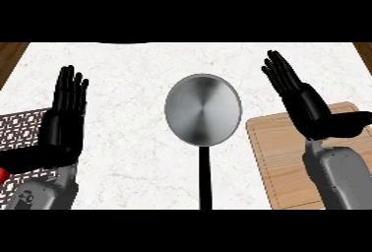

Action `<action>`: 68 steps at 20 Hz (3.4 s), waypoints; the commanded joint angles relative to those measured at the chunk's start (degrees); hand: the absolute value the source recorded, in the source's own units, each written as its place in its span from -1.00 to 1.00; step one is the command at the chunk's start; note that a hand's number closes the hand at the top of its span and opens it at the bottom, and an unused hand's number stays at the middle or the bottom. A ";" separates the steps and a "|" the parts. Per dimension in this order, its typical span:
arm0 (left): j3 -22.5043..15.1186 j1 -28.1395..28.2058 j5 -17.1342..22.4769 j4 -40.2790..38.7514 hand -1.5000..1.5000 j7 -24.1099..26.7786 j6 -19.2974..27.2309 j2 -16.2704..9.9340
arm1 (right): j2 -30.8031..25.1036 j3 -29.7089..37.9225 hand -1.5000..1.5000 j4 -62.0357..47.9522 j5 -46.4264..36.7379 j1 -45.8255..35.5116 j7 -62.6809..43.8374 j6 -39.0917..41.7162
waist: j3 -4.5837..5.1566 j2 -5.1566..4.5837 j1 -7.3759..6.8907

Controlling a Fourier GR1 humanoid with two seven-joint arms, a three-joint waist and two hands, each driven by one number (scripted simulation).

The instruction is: Pick the can from the cutting board and place it in the pan

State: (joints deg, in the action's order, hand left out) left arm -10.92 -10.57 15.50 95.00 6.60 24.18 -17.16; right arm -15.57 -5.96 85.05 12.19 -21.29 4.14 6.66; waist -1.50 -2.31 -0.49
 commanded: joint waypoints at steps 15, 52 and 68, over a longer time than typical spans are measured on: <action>-0.10 16.18 7.53 -10.52 0.00 -10.28 -0.36 3.47 | 11.68 11.85 -1.00 4.00 -30.37 30.41 -1.53 -58.60 | 2.15 2.61 3.95; -0.51 15.77 6.87 -12.08 0.00 -9.16 -4.68 4.46 | 4.56 15.72 -1.00 17.52 -51.25 19.18 -80.63 10.74 | 1.58 2.42 0.24; 0.15 16.42 4.92 -11.54 0.00 -10.39 -5.41 6.59 | 8.32 15.67 -1.00 16.51 -61.03 18.93 -75.64 4.47 | 1.52 2.32 0.30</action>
State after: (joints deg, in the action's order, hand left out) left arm -10.07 3.81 20.91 83.75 -3.95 19.23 -11.63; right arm -8.18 10.09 102.48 -46.12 -0.79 -63.96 10.58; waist -0.14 0.18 -0.11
